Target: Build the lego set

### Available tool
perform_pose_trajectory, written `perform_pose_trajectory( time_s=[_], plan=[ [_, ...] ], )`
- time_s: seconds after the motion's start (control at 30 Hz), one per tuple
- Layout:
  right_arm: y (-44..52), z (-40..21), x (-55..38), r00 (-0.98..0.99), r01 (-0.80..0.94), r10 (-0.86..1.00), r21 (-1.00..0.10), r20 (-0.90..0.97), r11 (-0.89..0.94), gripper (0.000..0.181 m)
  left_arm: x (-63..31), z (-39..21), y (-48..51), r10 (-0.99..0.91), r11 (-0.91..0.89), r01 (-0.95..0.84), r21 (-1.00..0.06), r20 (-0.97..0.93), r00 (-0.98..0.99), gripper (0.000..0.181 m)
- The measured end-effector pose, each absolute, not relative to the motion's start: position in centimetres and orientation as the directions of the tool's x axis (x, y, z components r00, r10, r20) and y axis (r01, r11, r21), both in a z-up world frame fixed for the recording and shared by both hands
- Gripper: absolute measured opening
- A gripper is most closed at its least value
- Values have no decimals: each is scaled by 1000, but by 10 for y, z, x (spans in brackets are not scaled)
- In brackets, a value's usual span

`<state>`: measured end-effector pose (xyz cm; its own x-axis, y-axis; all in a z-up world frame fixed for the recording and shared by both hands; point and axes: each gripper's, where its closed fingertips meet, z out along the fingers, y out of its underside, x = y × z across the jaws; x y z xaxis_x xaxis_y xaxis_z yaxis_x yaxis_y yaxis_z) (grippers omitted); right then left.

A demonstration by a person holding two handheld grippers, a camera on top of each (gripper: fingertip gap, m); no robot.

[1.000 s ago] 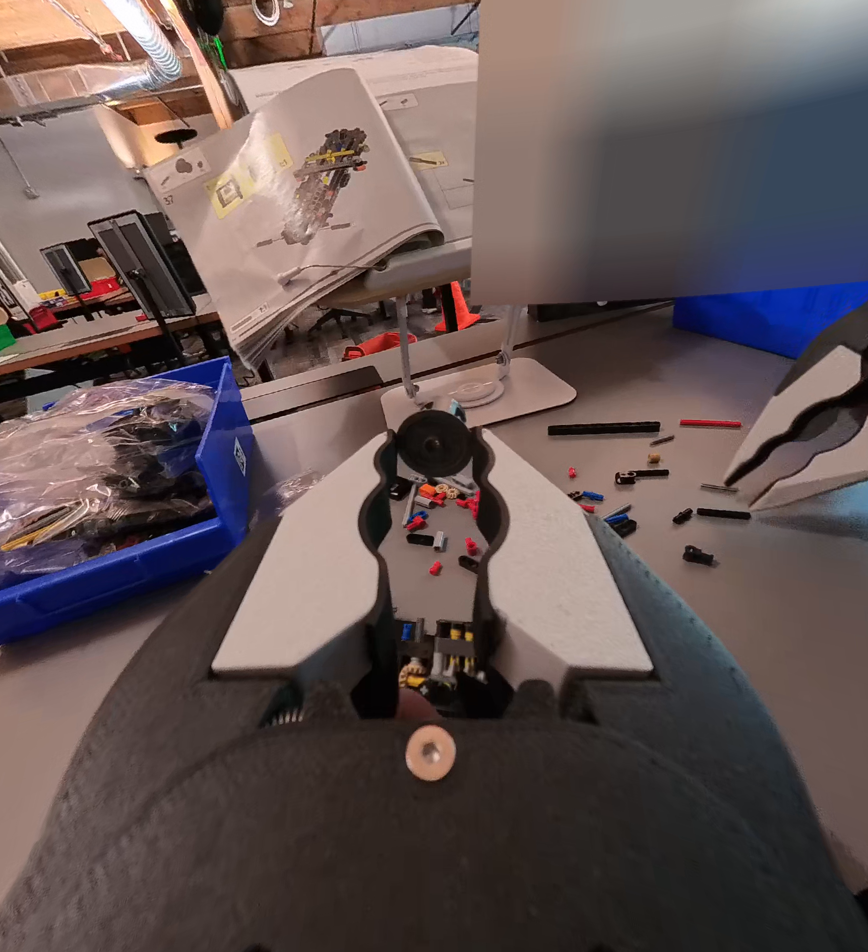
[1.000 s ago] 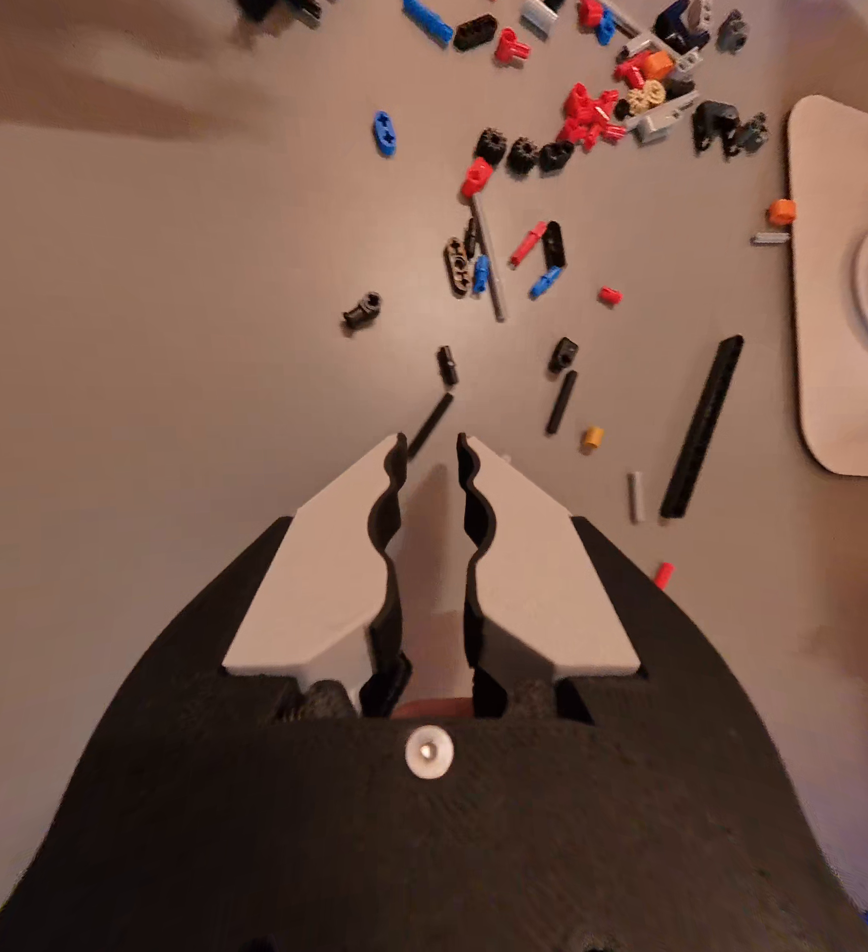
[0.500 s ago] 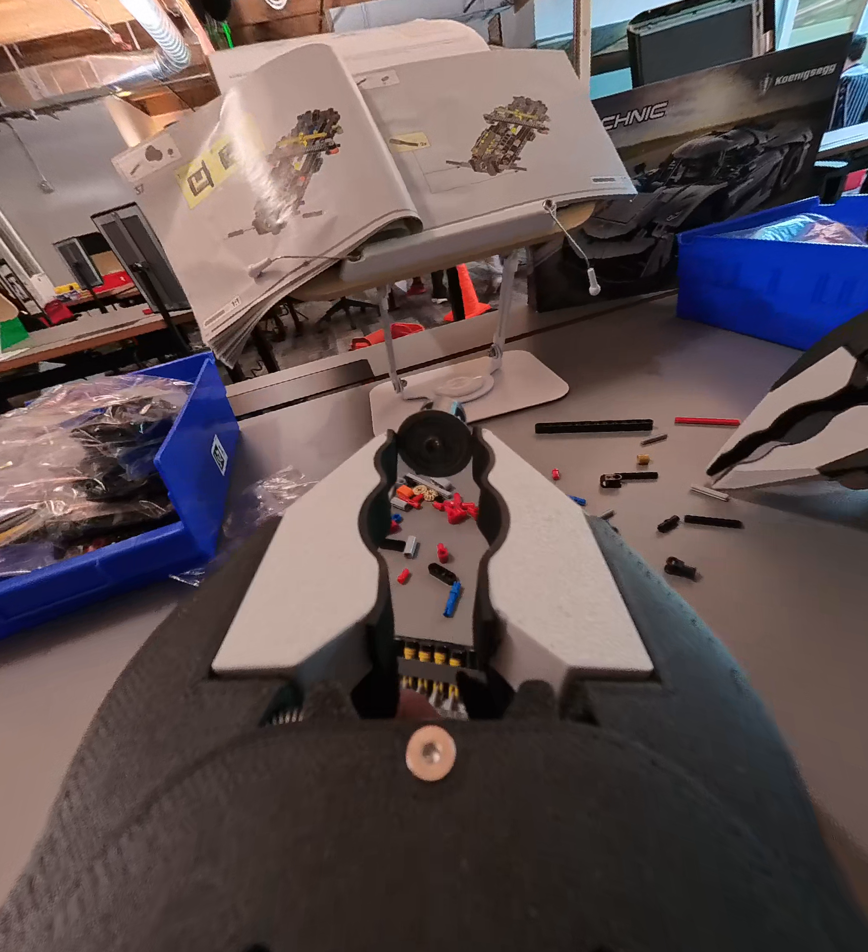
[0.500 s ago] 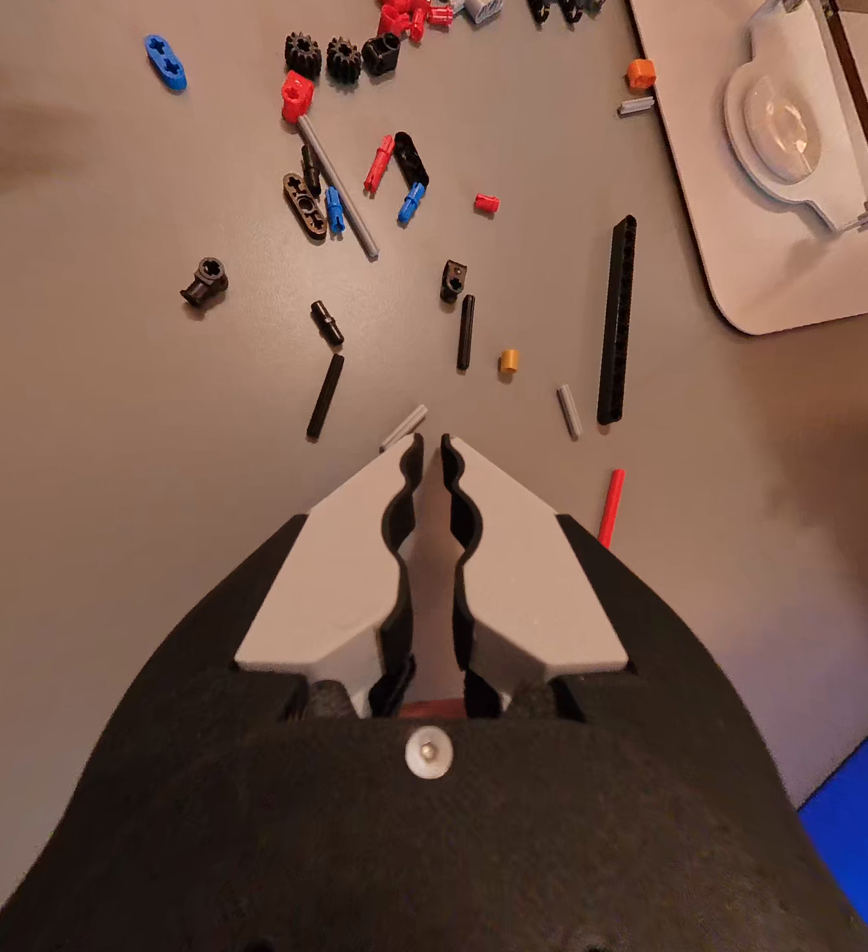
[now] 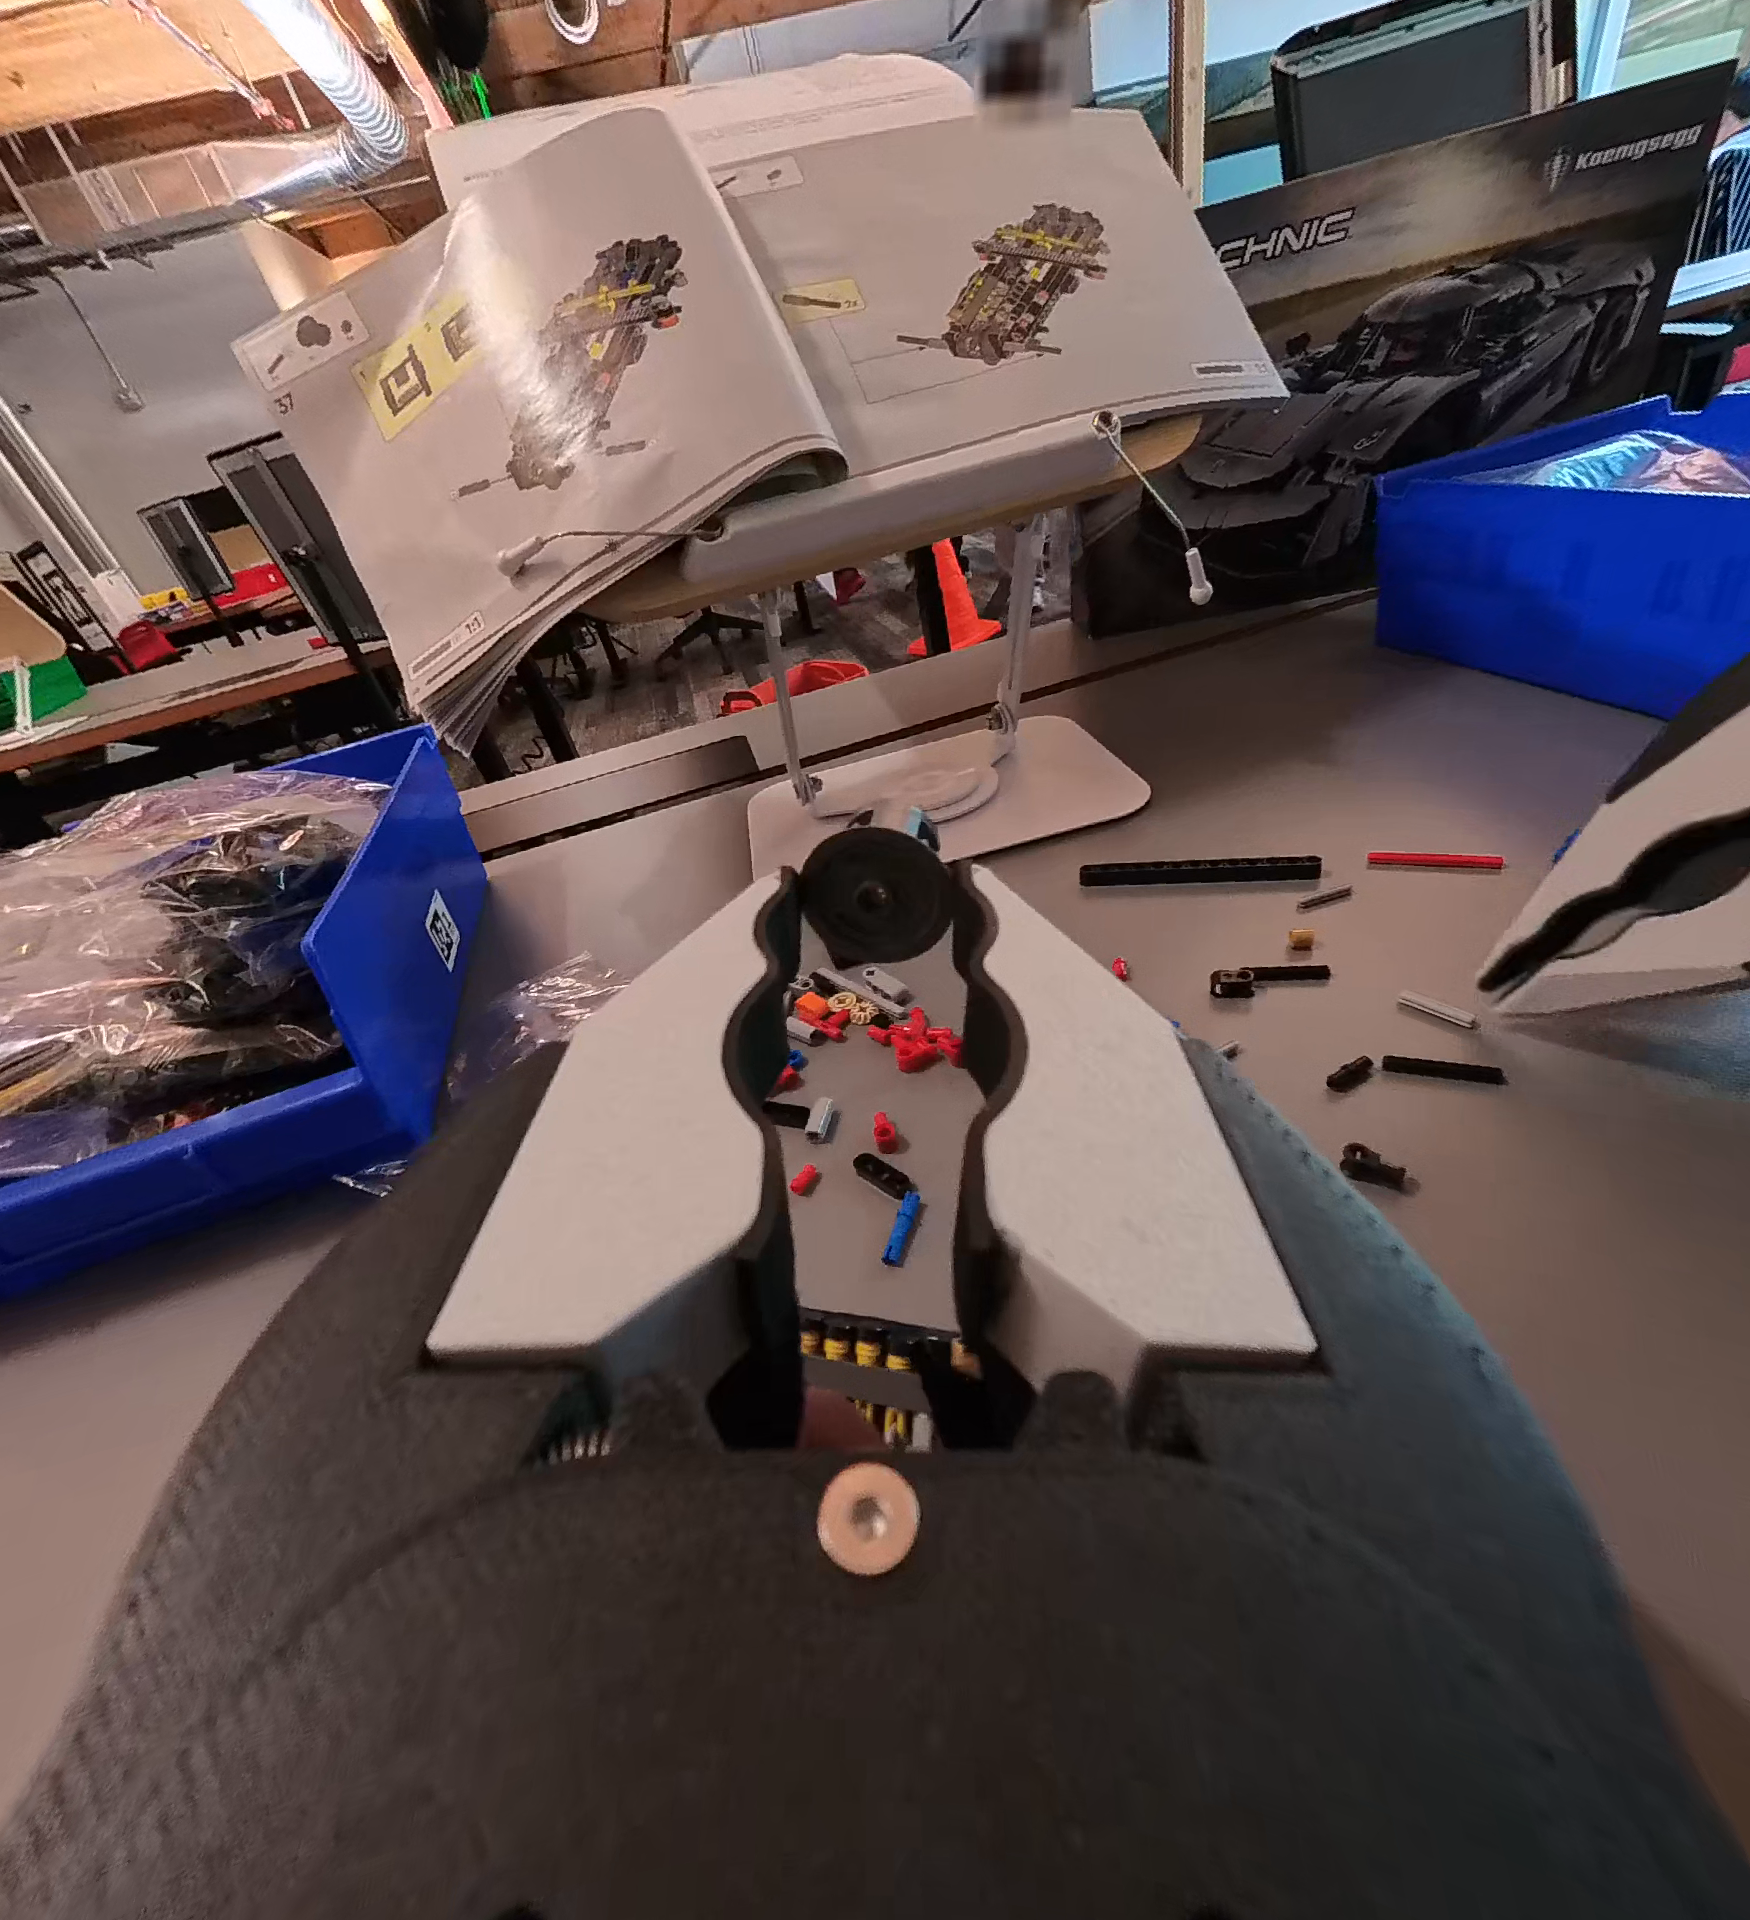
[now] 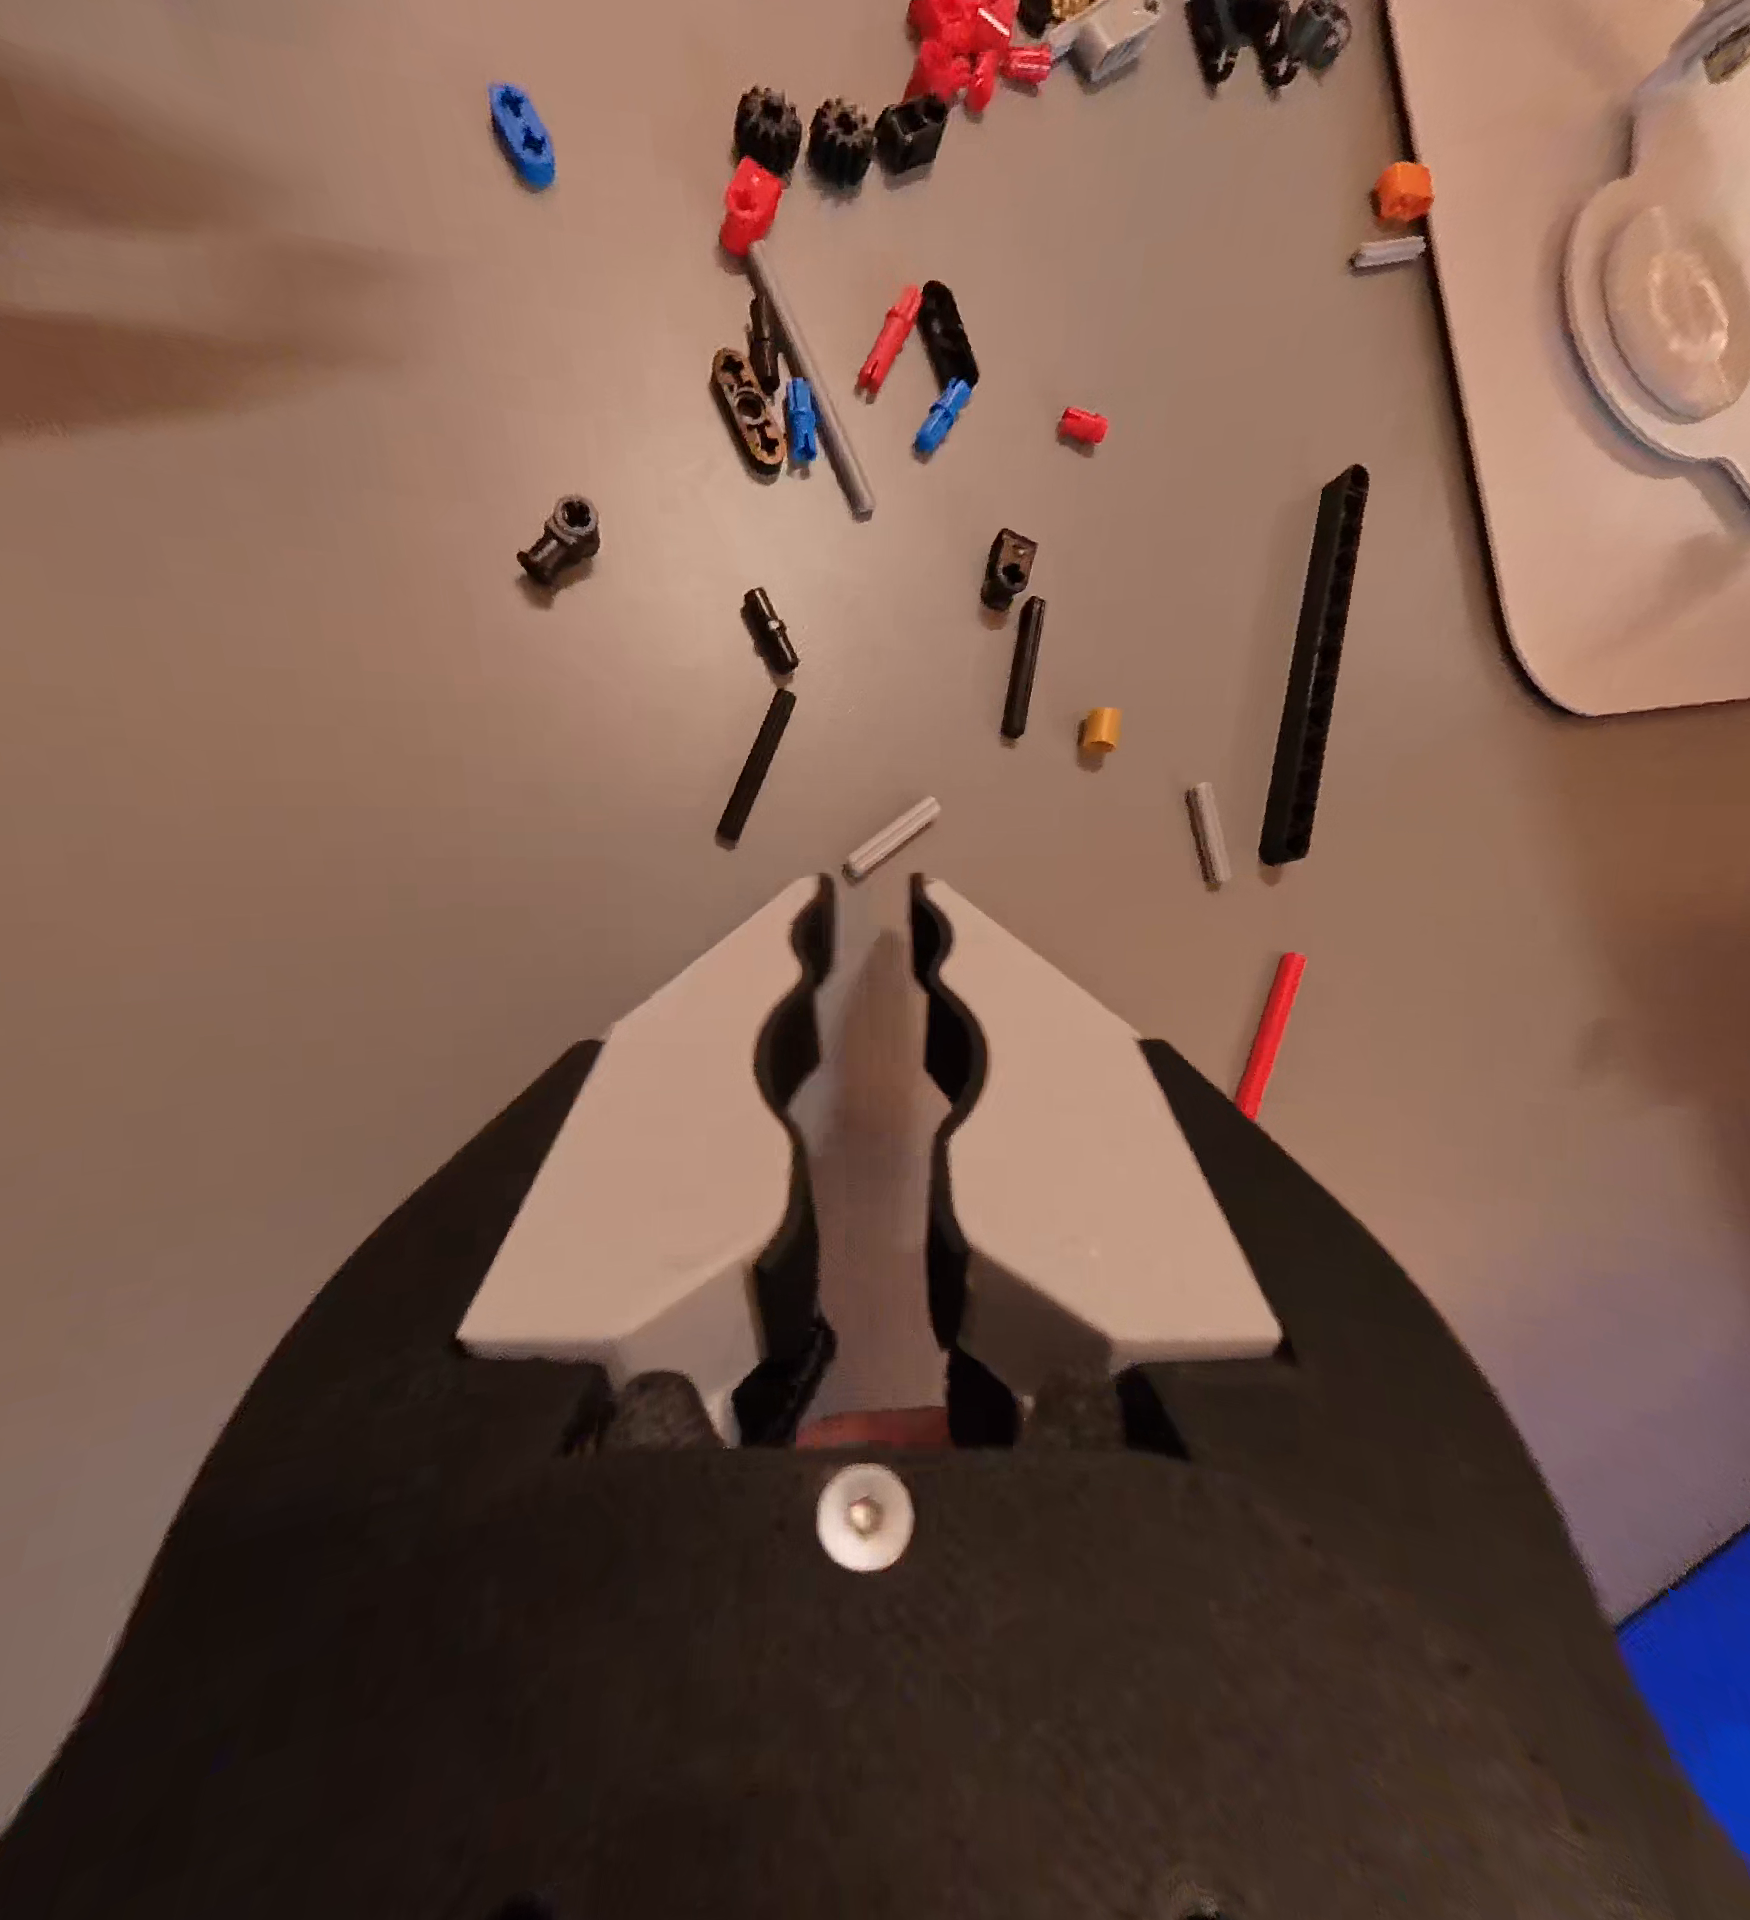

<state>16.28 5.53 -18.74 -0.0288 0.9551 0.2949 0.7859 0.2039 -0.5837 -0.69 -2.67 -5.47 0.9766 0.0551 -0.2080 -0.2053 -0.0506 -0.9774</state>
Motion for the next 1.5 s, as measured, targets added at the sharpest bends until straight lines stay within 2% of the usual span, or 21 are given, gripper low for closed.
perform_pose_trajectory(
  time_s=[0.03, 0.1, 0.37, 0.77, 0.97, 1.17, 1.2, 1.27, 1.5],
  plan=[
    [56, -186, 162, -8, 785, 958, -591, 287, 184, 20, -6, -55, -27, 53, -49, -205, -977, -208, 977, 27],
    [60, -184, 161, 31, 783, 957, -602, 287, 156, 22, -5, -55, -26, 52, -51, -203, -978, -205, 977, 27],
    [63, -194, 152, 108, 787, 967, -614, 231, 59, 2, 8, -58, -19, 32, -54, -200, -978, -201, 979, 27],
    [62, -172, 153, 72, 741, 955, -656, 287, 141, 2, 27, -61, -6, -5, -44, -196, -980, -196, 981, 27],
    [56, -179, 160, 45, 748, 958, -645, 282, 155, 2, 48, -71, -7, -62, -53, -195, -979, -191, 980, 27],
    [50, -193, 170, 30, 749, 958, -641, 285, 167, 9, 70, -80, -10, -131, -51, -182, -982, -174, 976, 27],
    [49, -192, 171, 30, 744, 957, -645, 288, 171, 15, 73, -81, -10, -139, -52, -188, -981, -179, 974, 27],
    [49, -187, 173, 24, 732, 951, -653, 308, 193, 24, 80, -84, -11, -166, -48, -193, -980, -183, 969, 27],
    [28, -131, 149, -97, 535, 874, -716, 476, 449, 24, 97, -93, -14, -229, -47, -216, -975, -200, 953, 27]
  ],
)
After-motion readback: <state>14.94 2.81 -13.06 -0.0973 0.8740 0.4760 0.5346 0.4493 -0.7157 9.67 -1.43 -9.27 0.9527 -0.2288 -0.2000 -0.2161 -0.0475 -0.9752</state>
